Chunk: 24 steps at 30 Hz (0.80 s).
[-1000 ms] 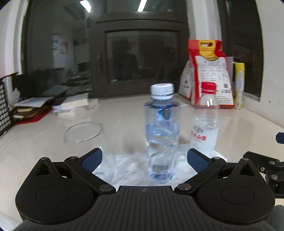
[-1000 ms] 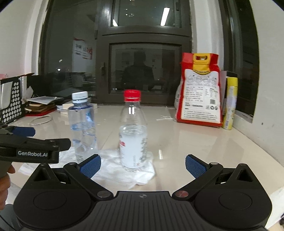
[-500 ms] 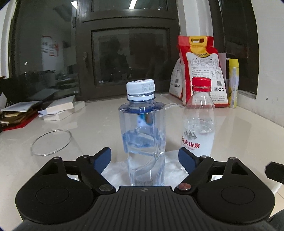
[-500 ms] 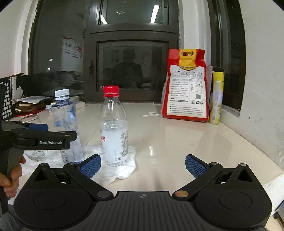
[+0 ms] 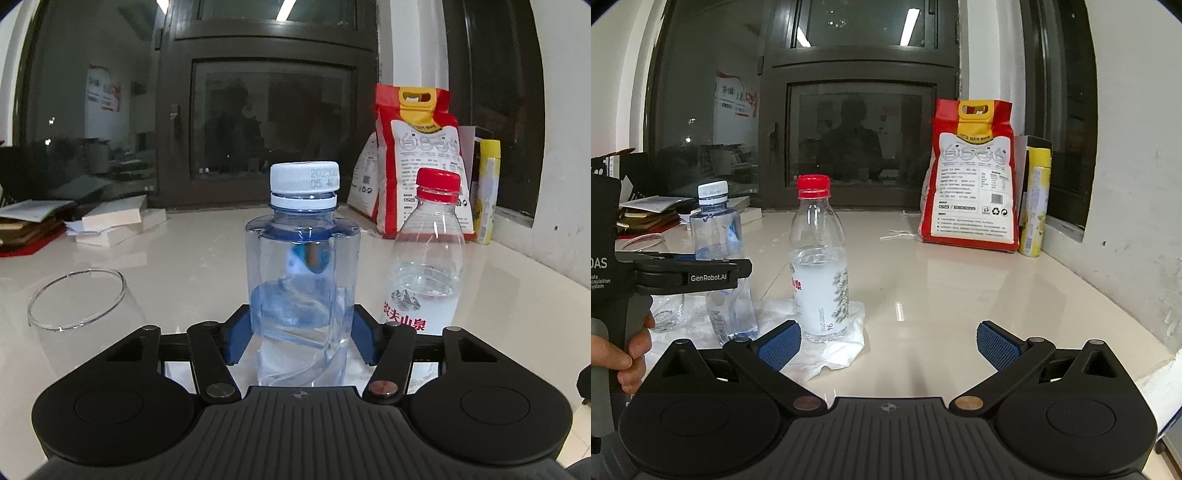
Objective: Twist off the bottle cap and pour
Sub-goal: 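Move the left gripper to the blue-labelled bottle and close around it, then hold the bottle with the left gripper while the right gripper moves over its cap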
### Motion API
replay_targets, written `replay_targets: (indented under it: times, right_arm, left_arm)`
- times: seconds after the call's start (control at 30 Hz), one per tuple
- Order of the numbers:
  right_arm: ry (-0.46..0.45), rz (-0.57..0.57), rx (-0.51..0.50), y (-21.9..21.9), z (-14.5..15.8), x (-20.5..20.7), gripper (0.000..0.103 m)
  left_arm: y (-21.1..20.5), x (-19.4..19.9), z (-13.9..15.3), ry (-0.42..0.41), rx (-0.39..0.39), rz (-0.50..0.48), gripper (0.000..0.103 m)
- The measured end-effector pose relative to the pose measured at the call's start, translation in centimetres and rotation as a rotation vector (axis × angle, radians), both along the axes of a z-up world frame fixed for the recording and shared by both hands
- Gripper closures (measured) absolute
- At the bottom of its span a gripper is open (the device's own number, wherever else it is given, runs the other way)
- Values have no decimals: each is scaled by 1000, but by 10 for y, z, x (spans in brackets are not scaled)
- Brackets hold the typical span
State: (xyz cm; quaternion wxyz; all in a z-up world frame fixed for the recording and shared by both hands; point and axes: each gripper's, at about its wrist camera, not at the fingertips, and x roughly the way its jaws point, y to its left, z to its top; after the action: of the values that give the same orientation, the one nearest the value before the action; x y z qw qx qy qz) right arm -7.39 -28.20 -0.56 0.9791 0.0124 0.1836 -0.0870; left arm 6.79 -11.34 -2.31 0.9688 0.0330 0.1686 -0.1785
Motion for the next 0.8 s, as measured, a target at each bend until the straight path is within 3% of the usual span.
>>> replay_targets:
  times: [0.37,0.8]
  right_arm:
    - [1,2,-5,0,1,1,0]
    - [-11,33,-5,7,4,7,0]
  left_arm:
    - [13,1,3,25,-20,-45,45]
    - [31,-30,17,34,-32,-95,45]
